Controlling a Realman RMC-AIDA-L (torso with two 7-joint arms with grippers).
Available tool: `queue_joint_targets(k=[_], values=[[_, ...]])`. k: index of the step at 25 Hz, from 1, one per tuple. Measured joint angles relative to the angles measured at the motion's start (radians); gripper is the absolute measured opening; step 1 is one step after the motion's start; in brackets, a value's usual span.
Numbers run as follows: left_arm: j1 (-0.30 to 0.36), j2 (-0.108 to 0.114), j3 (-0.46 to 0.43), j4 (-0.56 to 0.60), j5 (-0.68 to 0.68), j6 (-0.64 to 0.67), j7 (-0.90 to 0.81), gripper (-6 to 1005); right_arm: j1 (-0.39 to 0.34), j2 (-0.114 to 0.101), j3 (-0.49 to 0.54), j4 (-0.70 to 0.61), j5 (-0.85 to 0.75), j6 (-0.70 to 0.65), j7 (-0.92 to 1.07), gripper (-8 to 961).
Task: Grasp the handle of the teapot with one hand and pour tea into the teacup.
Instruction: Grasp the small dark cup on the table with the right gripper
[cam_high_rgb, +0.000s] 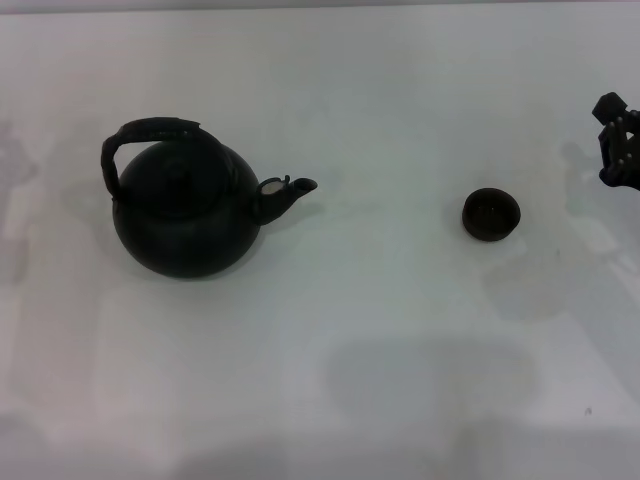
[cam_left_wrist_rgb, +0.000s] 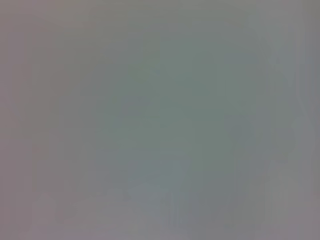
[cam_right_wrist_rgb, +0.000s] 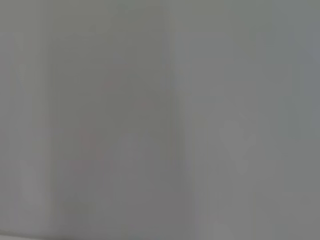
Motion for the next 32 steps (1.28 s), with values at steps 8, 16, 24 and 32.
queue_joint_targets(k=[8, 16, 24, 32], values=[[-0.010, -0.001, 0.001, 0.000, 0.035, -0.003, -0.001, 50, 0.005, 0.000, -0.007, 0.000, -0.002, -0.004, 0.002, 0], [-0.010, -0.001, 0.001, 0.000, 0.035, -0.003, -0.001, 50, 0.004, 0.000, -0.009, -0.001, -0.002, -0.004, 0.007, 1], [-0.002, -0.001, 0.001, -0.002, 0.035, -0.004, -0.001, 49, -0.003, -0.001, -0.007, -0.025, -0.003, 0.000, 0.038, 1], [0.000, -0.001, 0.001, -0.004, 0.035, -0.025, -0.001, 50, 0.003, -0.002, -0.046, -0.031, -0.005, -0.002, 0.031, 2]])
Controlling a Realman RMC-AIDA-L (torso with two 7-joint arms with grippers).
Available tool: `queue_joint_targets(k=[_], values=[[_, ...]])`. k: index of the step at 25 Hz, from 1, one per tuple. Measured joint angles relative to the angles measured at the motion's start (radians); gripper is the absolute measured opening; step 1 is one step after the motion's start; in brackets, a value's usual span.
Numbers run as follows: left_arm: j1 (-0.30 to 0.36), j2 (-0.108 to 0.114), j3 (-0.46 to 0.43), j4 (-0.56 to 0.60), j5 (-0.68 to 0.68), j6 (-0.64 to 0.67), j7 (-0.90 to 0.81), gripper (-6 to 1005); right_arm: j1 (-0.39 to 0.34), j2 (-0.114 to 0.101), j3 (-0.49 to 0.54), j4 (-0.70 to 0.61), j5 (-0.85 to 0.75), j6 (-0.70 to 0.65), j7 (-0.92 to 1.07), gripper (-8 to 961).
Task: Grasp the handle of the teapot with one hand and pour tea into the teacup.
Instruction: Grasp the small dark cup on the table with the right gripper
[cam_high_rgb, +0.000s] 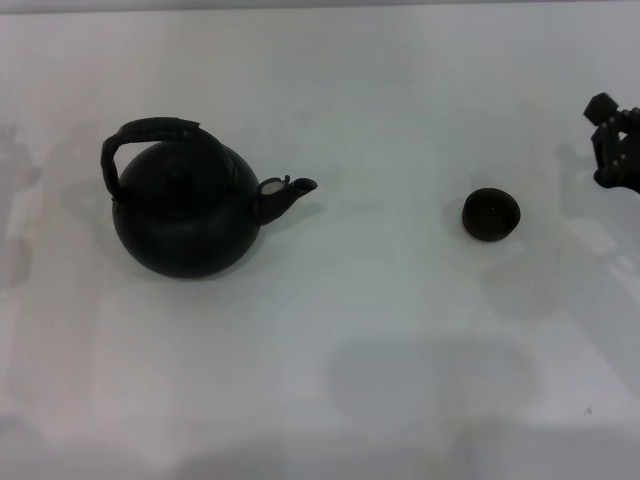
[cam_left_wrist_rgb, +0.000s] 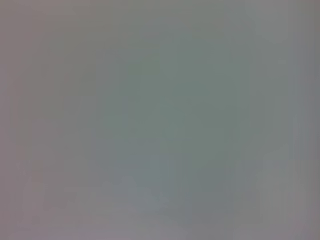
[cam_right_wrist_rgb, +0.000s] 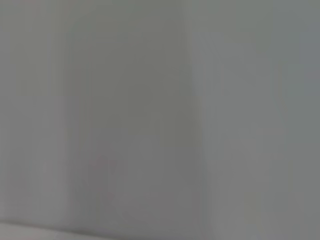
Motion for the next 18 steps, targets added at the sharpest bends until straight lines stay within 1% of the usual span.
queue_joint_targets(k=[4, 10, 18], values=[[0.002, 0.000, 0.000, -0.002, 0.000, -0.002, 0.002, 50, 0.001, 0.000, -0.056, -0.025, 0.000, 0.002, -0.002, 2], [0.008, 0.000, 0.000, -0.001, 0.000, -0.015, 0.004, 49, -0.003, 0.000, -0.121, -0.062, 0.000, 0.014, 0.001, 68], [0.021, 0.001, 0.000, 0.003, 0.000, -0.017, 0.005, 49, -0.016, -0.004, -0.163, -0.090, 0.000, 0.058, 0.012, 282]])
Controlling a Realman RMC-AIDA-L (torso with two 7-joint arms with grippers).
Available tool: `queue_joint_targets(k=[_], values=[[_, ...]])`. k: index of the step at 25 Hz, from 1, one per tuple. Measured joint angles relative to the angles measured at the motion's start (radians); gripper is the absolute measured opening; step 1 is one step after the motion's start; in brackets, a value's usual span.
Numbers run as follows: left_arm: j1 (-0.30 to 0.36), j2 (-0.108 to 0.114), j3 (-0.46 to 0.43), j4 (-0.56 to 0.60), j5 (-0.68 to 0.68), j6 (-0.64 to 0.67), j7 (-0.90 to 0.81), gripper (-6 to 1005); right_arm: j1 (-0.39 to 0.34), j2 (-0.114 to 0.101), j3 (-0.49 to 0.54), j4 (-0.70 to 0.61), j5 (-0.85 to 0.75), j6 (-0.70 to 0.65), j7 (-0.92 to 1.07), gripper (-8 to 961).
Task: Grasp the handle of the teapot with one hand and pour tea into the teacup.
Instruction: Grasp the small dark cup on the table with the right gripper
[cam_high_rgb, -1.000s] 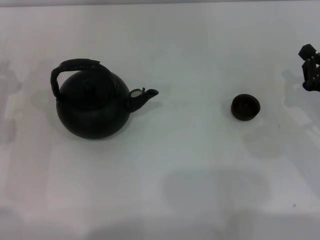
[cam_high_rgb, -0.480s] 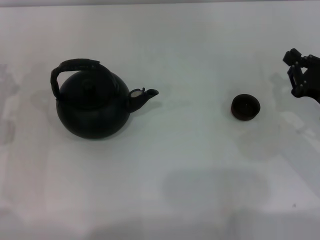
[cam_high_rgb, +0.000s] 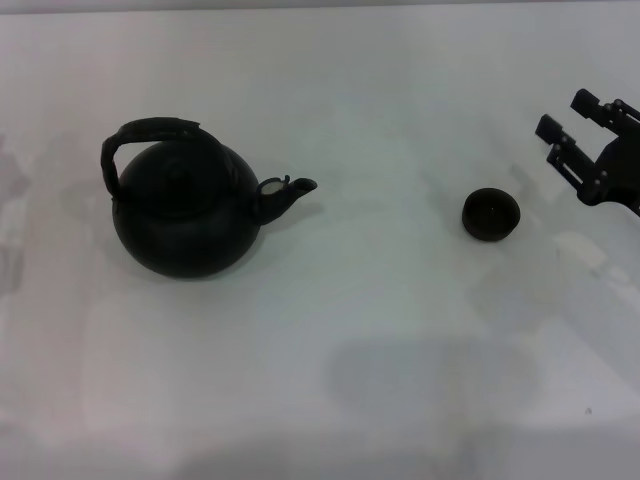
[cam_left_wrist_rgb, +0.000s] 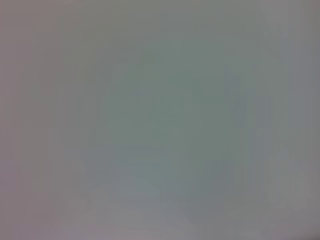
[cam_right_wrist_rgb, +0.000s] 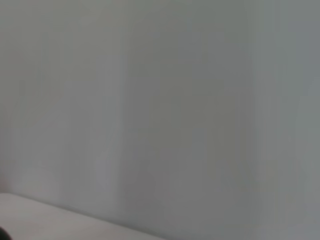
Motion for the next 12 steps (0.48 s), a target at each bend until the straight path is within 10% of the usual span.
queue_joint_targets(k=[12], values=[[-0.002, 0.002, 0.000, 0.010, 0.000, -0.008, 0.002, 49, -0.044, -0.005, -0.125, -0.151, -0.102, -0.032, 0.192, 780]])
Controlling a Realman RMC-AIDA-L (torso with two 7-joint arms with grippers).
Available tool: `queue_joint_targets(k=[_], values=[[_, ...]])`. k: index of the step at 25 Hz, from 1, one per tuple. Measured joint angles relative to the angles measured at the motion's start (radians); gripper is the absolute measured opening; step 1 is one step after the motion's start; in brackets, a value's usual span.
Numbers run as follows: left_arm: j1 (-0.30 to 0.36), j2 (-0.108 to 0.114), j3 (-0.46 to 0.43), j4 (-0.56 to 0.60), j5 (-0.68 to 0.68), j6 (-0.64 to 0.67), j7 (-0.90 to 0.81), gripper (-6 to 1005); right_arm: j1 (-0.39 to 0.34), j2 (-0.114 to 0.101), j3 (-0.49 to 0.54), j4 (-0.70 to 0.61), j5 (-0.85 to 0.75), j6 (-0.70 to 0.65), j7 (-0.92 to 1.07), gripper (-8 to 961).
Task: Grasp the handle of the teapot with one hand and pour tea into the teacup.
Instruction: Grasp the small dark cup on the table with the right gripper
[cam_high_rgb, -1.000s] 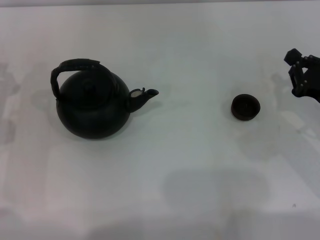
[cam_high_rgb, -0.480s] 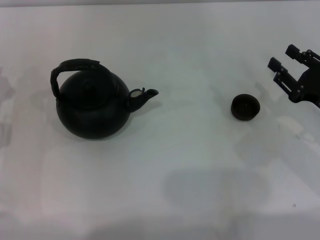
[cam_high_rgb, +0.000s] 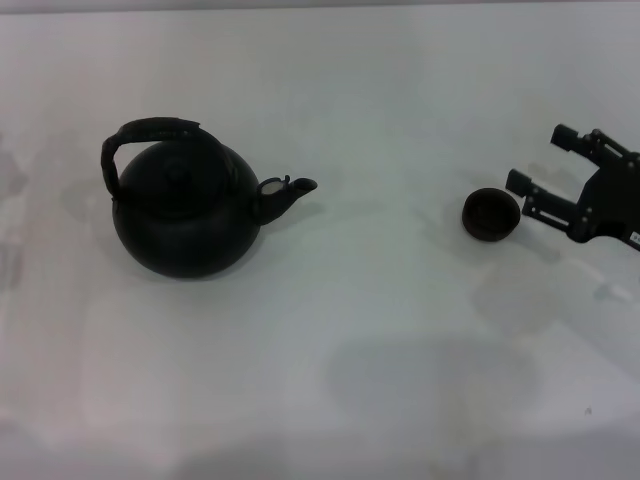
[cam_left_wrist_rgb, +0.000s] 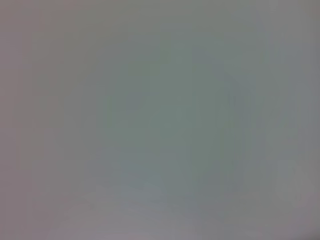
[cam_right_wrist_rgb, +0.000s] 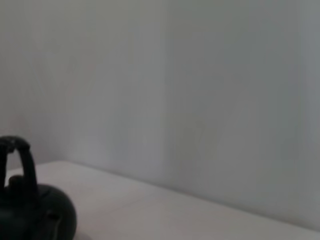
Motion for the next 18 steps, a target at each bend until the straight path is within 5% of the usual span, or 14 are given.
queue_joint_targets(k=[4, 18], values=[[-0.004, 0.000, 0.000, 0.002, 0.000, 0.000, 0.000, 50, 0.001, 0.000, -0.001, -0.029, -0.063, -0.001, 0.023, 858], [-0.019, 0.002, 0.000, 0.014, 0.014, -0.010, 0.000, 50, 0.041, 0.005, -0.045, -0.140, -0.226, -0.102, 0.173, 855]])
